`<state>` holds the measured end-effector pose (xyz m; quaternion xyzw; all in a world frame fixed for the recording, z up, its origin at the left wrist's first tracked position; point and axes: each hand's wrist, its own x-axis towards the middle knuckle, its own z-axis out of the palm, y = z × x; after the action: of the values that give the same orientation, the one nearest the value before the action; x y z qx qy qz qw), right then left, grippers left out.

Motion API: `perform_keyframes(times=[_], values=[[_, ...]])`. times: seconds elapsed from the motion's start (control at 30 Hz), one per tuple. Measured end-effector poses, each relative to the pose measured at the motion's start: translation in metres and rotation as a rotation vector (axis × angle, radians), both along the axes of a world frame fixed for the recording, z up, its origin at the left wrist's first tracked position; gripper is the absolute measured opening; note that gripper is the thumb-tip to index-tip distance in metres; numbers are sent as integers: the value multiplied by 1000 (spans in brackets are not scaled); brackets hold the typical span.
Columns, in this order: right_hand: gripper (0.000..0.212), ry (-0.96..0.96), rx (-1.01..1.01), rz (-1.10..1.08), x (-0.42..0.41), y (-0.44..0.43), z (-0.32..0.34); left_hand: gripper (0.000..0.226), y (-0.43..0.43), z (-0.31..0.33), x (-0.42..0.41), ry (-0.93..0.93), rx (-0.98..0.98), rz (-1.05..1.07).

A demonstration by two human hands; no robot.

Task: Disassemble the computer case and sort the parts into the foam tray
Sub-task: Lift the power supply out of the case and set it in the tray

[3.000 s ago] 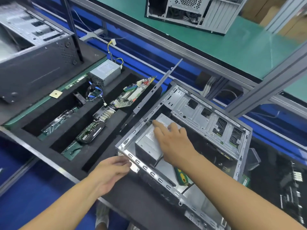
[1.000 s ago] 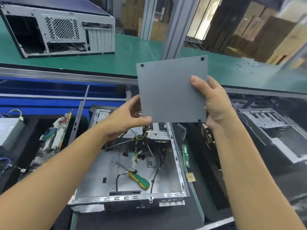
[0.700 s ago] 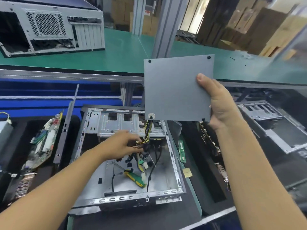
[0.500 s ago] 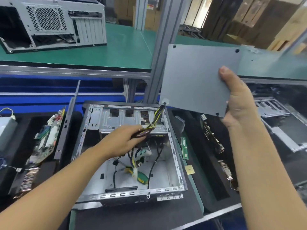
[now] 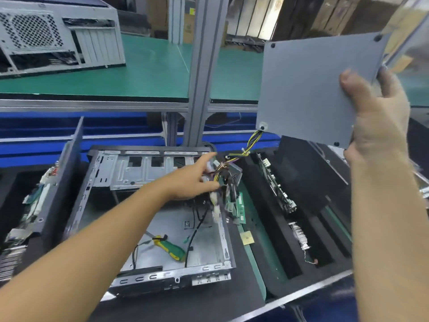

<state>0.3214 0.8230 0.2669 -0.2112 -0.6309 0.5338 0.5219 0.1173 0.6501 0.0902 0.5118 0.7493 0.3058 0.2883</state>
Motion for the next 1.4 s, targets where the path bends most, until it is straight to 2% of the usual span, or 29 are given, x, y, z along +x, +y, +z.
perform_keyframes(times=[0.03,0.1,0.2,0.27,0.3,0.4,0.43,0.5,0.57,0.6,0.67,0.73,0.83,0.93,1.03,1.07,1.17,1.27,1.33,1.4], values=[[52,7,36,-27,3,7,-3,51,1,-17,-5,81,9,39],[45,-15,26,-20,10,19,-6,16,-2,-39,-13,225,115,99],[36,-53,0,-58,17,36,-14,17,-9,-44,-16,255,199,81],[43,-105,0,-116,19,51,-24,19,-14,-43,-17,281,198,110],[55,-129,-6,-144,19,58,-29,20,-17,-40,-18,214,197,143],[95,-182,-54,-181,20,76,-47,32,-38,-21,-19,-236,346,250],[97,-180,-77,-159,21,81,-53,33,-47,-15,-23,-311,422,294],[77,-172,-112,-132,20,95,-66,34,-65,-8,-29,-322,476,360],[71,-168,-128,-151,16,102,-78,32,-76,-7,-30,-270,390,385],[80,-148,-148,-158,12,105,-83,31,-80,-9,-27,-251,301,367],[94,-99,-179,-190,4,110,-91,34,-83,-18,-20,-120,37,210],[92,-83,-177,-235,-2,117,-96,34,-94,-31,-19,23,-174,121],[98,-143,-94,-316,-1,134,-97,39,-131,-50,-36,140,-357,319],[96,-149,-100,-271,3,154,-100,45,-160,-68,-51,267,-550,568],[93,-173,-63,-242,2,158,-100,44,-155,-82,-58,460,-506,802],[89,-197,-35,-238,1,157,-101,44,-150,-85,-60,467,-510,823],[90,-276,9,-209,-3,149,-100,41,-132,-91,-66,370,-590,744],[101,-370,56,-219,-5,133,-96,42,-119,-86,-66,423,-640,644],[107,-464,136,-237,-7,123,-93,45,-106,-72,-65,498,-536,617],[108,-558,226,-228,-11,116,-90,40,-81,-52,-60,410,-313,589]])
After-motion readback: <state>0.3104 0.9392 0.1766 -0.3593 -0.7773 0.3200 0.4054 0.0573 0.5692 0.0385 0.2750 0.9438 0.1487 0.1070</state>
